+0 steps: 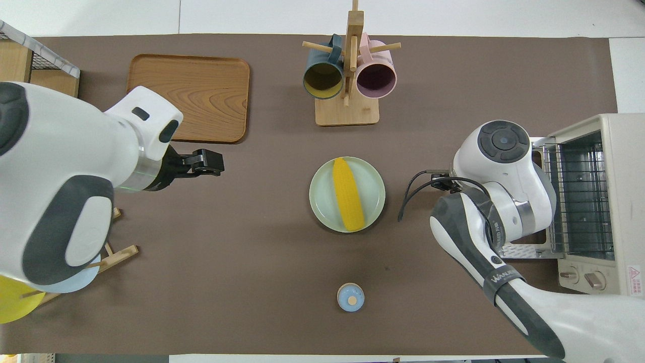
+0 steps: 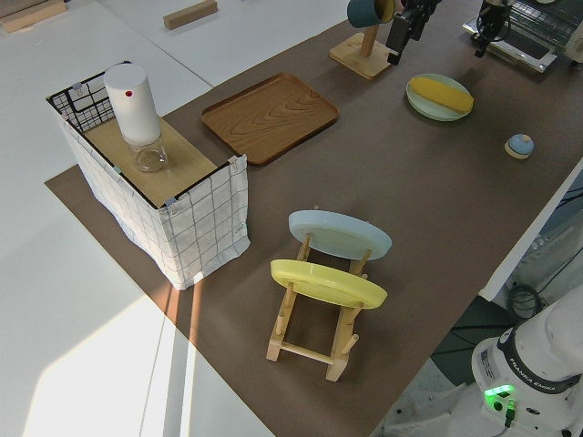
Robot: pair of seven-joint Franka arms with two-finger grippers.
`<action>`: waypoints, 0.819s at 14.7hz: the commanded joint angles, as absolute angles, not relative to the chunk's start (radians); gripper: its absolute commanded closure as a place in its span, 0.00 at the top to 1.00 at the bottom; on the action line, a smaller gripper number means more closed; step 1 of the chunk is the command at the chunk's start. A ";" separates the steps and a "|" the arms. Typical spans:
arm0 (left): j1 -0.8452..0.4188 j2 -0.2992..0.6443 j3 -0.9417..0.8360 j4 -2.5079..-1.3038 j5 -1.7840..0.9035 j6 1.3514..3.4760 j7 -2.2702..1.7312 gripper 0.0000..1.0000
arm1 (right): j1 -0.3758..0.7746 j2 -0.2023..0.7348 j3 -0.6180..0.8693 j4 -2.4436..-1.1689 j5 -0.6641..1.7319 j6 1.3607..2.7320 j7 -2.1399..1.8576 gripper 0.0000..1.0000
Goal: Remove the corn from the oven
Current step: 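Grasp the yellow corn with the left gripper while the right gripper withdraws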
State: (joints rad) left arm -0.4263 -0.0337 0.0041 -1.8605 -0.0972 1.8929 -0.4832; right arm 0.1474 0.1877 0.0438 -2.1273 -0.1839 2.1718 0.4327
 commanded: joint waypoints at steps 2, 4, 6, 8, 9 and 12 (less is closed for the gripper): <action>-0.557 0.095 0.018 -1.870 -0.110 2.055 -0.607 1.00 | 0.074 0.130 0.058 -2.226 -0.232 2.244 0.399 0.00; -0.600 0.153 0.018 -1.873 -0.112 2.141 -0.652 1.00 | 0.058 0.126 0.058 -2.250 -0.257 2.264 0.385 0.00; -0.635 0.181 0.018 -1.893 -0.112 2.233 -0.698 1.00 | 0.051 0.126 0.058 -2.250 -0.297 2.258 0.384 0.00; -0.669 0.225 0.018 -1.893 -0.113 2.298 -0.715 1.00 | 0.046 0.124 0.057 -2.249 -0.328 2.247 0.382 0.00; -0.689 0.251 0.018 -1.893 -0.118 2.339 -0.730 1.00 | 0.037 0.124 0.058 -2.249 -0.351 2.244 0.382 0.00; -0.725 0.313 0.018 -1.887 -0.117 2.431 -0.718 1.00 | 0.029 0.124 0.058 -2.229 -0.397 2.202 0.367 0.00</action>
